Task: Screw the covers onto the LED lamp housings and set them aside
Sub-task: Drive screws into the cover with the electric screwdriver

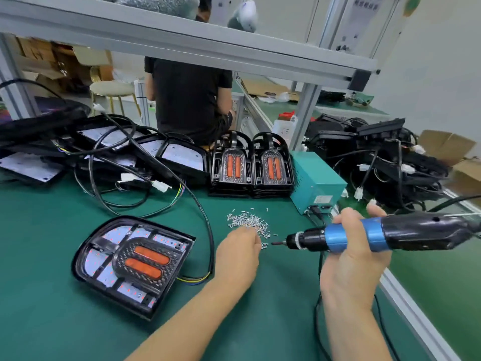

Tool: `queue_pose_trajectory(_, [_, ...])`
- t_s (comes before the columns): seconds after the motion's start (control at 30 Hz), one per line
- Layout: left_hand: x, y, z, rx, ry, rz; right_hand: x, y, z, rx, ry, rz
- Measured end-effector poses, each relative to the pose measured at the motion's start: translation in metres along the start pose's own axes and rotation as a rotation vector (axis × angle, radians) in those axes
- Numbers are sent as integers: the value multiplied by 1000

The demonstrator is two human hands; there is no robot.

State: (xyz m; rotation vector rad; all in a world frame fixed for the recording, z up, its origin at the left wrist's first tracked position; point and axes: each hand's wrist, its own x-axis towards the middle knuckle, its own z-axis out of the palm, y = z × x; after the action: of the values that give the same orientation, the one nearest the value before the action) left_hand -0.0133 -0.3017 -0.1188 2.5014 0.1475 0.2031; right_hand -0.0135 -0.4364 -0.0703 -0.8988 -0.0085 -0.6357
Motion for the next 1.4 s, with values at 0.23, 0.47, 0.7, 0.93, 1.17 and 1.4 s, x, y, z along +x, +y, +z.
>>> queue_pose_trajectory(0.23, [4,-22,9,174,76,-57,7,7,-8,31,4,140])
queue_pose_trajectory(0.47, [5,-22,4,252,57,-48,7,14,-5,50,-6,227])
queue_pose_trajectory(0.7, [-2,-25,1,-414,168,-163,12,11,-5,124,14,279])
queue_pose_trajectory(0.93, [-7,-29,-3,-646,174,-169,9,10,5,159,-16,280])
queue_pose_trajectory(1.17, [-9,-31,-4,-683,162,-153,6,11,11,135,-37,270])
queue_pose_trajectory(1.4, [-9,-31,-3,-676,166,-144,3,13,13,127,-39,256])
